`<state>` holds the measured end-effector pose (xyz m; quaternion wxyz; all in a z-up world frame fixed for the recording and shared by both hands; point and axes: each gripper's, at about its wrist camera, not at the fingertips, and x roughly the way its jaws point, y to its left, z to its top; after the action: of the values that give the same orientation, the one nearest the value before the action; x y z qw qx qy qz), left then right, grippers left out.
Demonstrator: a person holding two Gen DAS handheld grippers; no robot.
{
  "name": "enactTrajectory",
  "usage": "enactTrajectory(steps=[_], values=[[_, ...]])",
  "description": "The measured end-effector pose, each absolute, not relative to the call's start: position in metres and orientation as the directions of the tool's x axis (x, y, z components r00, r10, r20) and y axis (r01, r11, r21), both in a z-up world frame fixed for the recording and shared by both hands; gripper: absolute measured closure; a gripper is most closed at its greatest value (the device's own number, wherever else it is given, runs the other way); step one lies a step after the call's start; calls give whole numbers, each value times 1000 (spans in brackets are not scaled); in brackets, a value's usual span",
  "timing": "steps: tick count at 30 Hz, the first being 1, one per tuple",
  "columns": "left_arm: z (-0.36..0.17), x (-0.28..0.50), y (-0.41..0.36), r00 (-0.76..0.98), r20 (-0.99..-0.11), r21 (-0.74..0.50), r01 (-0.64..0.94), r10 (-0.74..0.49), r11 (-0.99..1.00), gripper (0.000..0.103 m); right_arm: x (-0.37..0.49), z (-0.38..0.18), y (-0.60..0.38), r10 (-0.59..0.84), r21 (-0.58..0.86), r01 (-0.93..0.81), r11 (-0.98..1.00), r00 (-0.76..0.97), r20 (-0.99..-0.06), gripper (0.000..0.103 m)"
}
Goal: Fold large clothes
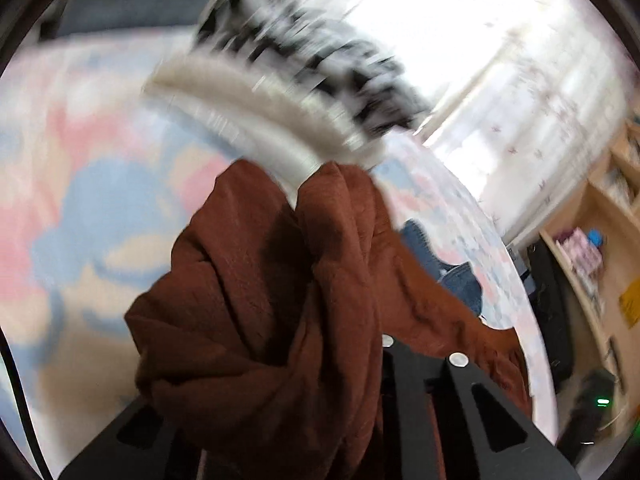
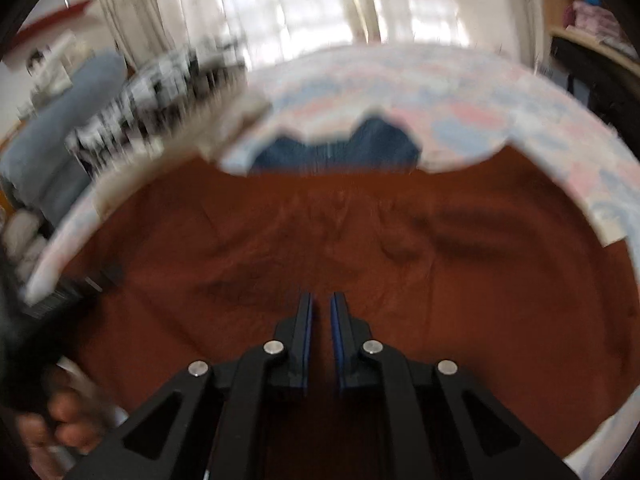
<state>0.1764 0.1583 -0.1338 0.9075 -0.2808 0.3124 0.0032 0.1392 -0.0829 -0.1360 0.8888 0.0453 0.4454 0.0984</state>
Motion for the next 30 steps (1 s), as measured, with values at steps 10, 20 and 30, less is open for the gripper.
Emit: enactTrajectory(steps=[10,20,30], values=[[-46,148,75,891,-423,-252,61,-167,966,91,133,-143,-95,294,259,-146,955,583,-757,94],[-15,159,-19,866,-438,-128,207,-242,970,91,135,-142,-116,413,409,-136,902,542,-732,94],[-15,164,-112,806,-498,-135,291,-319,947,91,50,-85,-264,372,535,31,845,684,-627,94]])
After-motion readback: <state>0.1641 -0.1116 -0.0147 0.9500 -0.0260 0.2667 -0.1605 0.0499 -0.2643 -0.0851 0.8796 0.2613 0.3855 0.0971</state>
